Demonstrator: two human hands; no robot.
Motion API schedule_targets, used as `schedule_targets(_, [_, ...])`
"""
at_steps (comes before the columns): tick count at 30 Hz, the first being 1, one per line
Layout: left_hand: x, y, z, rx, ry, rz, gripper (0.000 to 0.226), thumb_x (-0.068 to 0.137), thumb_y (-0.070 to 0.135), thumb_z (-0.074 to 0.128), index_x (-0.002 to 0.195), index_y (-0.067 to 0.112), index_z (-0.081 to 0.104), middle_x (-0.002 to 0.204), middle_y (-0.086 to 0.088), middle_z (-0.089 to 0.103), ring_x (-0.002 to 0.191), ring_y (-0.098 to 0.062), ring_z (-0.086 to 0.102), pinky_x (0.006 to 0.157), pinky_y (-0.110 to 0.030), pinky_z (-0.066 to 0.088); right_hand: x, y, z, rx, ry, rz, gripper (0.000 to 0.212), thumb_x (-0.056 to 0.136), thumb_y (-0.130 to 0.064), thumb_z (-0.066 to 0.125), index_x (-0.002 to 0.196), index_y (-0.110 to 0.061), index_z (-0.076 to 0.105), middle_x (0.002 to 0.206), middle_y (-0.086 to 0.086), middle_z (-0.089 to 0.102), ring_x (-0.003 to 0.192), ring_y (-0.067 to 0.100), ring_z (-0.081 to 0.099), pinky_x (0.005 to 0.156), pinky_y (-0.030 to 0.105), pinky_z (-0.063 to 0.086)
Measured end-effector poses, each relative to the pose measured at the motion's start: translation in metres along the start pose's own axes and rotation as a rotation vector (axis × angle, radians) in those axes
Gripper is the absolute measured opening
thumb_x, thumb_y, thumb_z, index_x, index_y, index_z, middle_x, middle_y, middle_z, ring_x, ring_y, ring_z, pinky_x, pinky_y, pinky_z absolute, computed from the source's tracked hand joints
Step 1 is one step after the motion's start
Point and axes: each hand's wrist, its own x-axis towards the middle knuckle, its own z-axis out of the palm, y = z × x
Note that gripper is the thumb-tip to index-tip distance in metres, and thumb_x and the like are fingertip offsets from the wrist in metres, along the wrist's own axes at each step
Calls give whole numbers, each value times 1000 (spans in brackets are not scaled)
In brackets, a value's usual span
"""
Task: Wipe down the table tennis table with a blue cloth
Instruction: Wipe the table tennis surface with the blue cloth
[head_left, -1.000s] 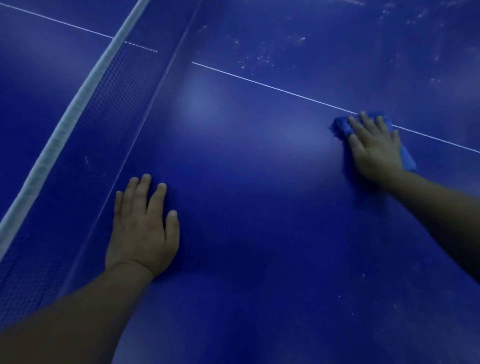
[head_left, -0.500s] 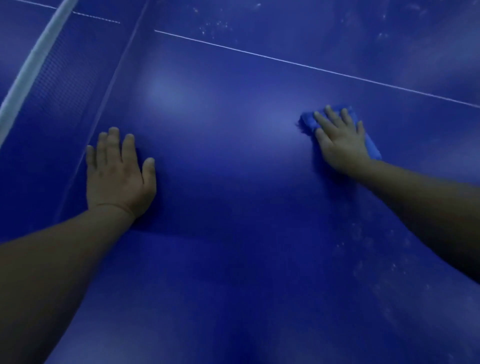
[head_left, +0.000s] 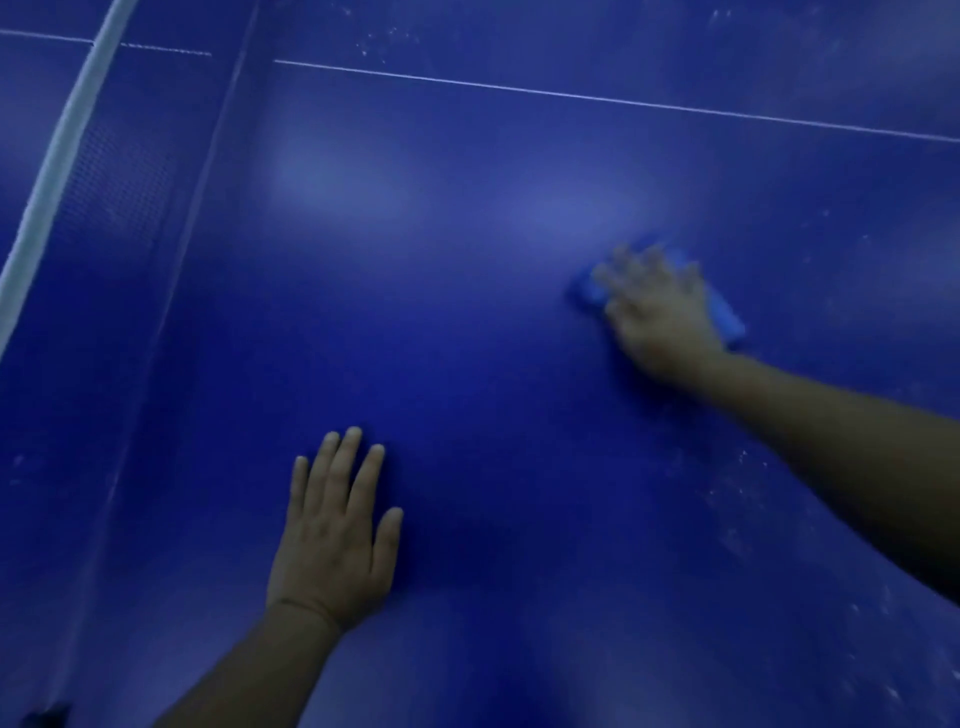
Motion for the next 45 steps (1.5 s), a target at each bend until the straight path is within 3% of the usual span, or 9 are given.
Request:
schedule_targets(2, [0,0,1,8,3,-5,69,102,48,16,145,3,44,158,-16,31,149,-31,19,120,-53,10,18,26,-8,94,42,398,53,102,-42,29,154,-35,27,165,-4,17,152,28,7,117,65,6])
schedule_targets(4, [1,-2,2,7,3,-1,67,102,47,17,145,3,44,158,-16,31,149,-31,19,120,-53,10,-1,10,2,77,83,385,54,100,-43,29,153,-35,29,164,-3,20,152,30,11,117,66,7])
schedule_targets(11, [2,-3,6,11,-4,2,69,102,48,13,145,4,44,158,-16,29,149,-32,18,121,-53,7,-129,-36,31,-32,-90,-587,51,100,-47,34,151,-39,34,162,-3,28,151,35,17,116,66,12])
schedule_targets(16, [2,-2,6,25,-13,8,65,101,45,20,145,3,43,158,-18,28,149,-33,17,122,-51,4,-20,35,4,84,56,376,55,100,-47,24,153,-35,30,164,-4,20,152,29,10,118,65,6])
schedule_targets(18, [2,-1,5,31,-20,1,63,97,41,28,144,2,44,158,-19,28,149,-33,16,122,-50,2,-21,21,6,103,79,470,55,100,-46,25,154,-36,27,165,-4,18,152,28,8,118,63,4])
schedule_targets(27, [1,0,2,5,-37,-11,68,95,43,25,147,1,40,159,-20,24,150,-33,11,122,-53,3,-244,-57,40,-52,-102,-388,52,100,-45,40,151,-41,32,162,-2,26,149,37,22,116,65,15])
schedule_targets(33, [-1,0,2,-5,-36,-10,71,94,47,18,152,8,31,163,-14,14,152,-26,0,122,-46,-7,-135,-38,18,177,107,700,52,102,-44,28,154,-38,26,165,-7,15,153,25,6,119,61,3])
schedule_targets(39, [-1,0,4,-22,-24,-10,71,94,48,18,152,8,30,163,-14,13,152,-27,0,122,-48,-5,-261,-170,59,73,83,365,51,100,-45,32,150,-38,35,163,-7,25,152,29,12,119,61,8])
schedule_targets(45, [0,3,5,-13,-35,-15,69,95,46,20,152,8,28,163,-14,11,152,-28,-1,122,-50,-4,-338,-86,48,161,64,1152,53,104,-43,29,156,-37,23,166,-6,11,153,25,3,119,62,3])
